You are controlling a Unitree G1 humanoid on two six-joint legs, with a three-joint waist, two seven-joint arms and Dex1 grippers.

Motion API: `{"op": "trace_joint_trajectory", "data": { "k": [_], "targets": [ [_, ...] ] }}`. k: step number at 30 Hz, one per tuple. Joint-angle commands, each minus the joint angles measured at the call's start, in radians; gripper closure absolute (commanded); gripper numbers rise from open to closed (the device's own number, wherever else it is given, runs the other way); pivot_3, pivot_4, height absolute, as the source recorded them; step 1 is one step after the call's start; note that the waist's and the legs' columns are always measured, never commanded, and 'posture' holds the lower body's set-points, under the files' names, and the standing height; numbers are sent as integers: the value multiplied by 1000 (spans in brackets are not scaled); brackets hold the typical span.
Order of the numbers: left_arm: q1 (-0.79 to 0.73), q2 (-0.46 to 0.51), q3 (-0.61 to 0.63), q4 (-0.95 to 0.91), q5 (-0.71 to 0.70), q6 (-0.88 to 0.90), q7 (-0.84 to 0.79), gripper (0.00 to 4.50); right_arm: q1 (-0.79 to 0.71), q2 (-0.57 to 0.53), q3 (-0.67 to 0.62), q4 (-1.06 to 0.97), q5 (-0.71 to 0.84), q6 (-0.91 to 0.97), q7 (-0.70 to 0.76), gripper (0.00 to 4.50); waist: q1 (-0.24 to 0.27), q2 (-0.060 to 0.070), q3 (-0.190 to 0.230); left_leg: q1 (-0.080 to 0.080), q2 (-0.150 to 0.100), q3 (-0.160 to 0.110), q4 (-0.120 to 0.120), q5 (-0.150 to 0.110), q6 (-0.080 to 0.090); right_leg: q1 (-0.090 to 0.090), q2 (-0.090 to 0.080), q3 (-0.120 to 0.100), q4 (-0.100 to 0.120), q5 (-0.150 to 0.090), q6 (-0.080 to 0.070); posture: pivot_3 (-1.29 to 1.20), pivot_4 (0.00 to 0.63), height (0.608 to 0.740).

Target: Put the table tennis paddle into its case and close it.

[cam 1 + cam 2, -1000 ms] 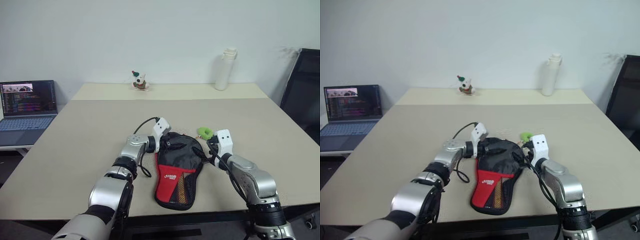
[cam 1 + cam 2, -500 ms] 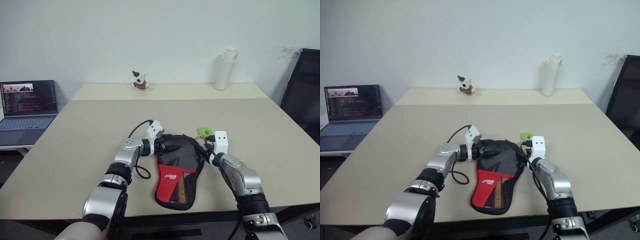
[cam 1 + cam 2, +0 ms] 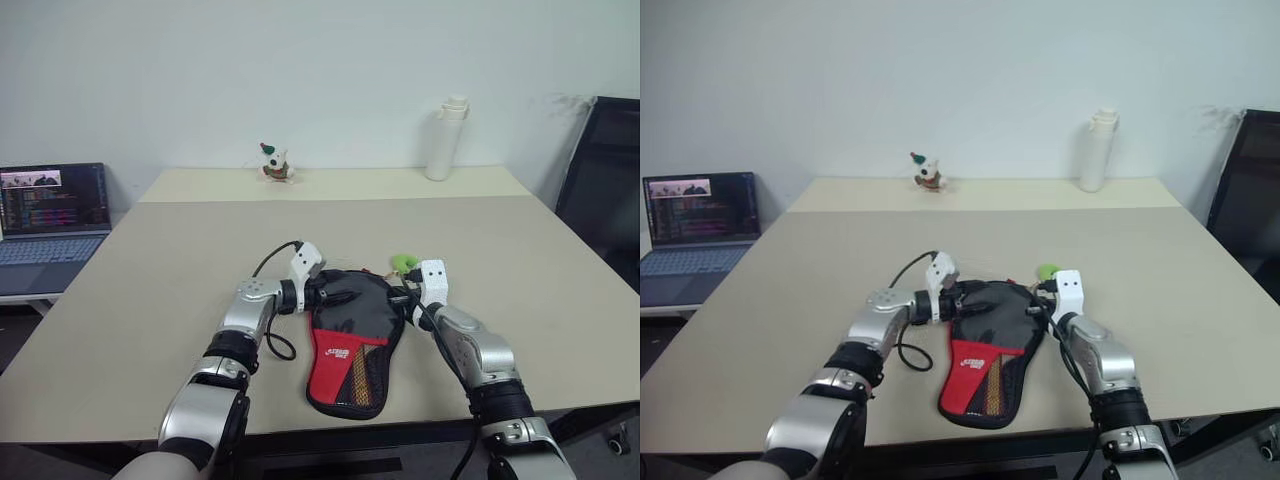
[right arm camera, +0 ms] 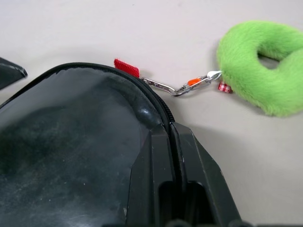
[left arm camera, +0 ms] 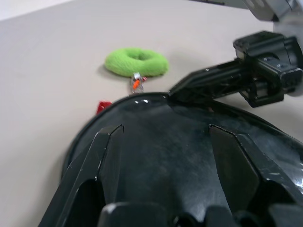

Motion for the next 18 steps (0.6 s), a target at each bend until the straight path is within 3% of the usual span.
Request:
{"op": "trace_joint_trajectory", "data": {
  "k": [1, 13, 18],
  "targets": [
    [-4, 4, -7, -56, -17, 2, 1, 1385, -41, 16, 32, 24, -4, -22, 36, 4468, -5, 0, 0, 0, 0, 0, 0, 0, 0, 0, 0, 0, 0, 0, 0, 0, 150, 740],
    [3, 6, -24, -61, -15, 7, 3, 1385, -70, 23, 42, 70, -26, -40, 62, 4468, -17, 0, 0, 1, 0, 0, 0, 0, 0, 0, 0, 1, 1, 0, 0, 0, 150, 740],
    [1, 2, -29, -53, -11, 1, 8, 1385, -65, 15, 18, 40, -30, -38, 49, 3194, -15, 0, 0, 1, 1, 0, 0, 0, 0, 0, 0, 0, 0, 0, 0, 0, 150, 740]
  ]
}}
